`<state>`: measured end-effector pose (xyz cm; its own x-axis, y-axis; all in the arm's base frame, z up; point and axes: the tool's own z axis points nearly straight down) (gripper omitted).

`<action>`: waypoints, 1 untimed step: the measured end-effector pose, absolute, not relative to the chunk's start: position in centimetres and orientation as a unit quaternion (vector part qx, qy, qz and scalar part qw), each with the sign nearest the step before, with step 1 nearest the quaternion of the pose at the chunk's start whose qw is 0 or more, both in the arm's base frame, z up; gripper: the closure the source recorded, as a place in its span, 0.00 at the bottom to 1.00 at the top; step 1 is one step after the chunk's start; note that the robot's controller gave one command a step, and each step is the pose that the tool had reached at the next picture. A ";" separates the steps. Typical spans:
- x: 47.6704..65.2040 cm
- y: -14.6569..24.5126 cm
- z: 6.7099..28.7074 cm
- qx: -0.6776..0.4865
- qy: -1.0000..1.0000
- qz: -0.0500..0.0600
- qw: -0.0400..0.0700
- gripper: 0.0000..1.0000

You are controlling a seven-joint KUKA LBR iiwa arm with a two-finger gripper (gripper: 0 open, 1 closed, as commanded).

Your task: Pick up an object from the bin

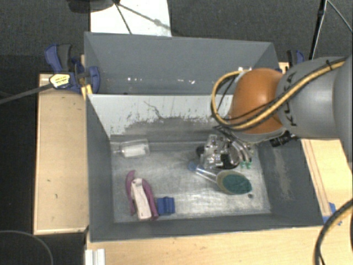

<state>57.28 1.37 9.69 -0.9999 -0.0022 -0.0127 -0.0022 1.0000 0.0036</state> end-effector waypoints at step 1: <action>57.1 1.2 9.4 0.000 1.000 0.001 0.003 0.00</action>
Offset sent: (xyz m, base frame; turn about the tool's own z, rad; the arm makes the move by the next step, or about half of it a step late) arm 0.0000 0.0000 0.0000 0.0000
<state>57.06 1.19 9.39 -1.0000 0.0000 -0.0057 0.0000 1.0000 0.0012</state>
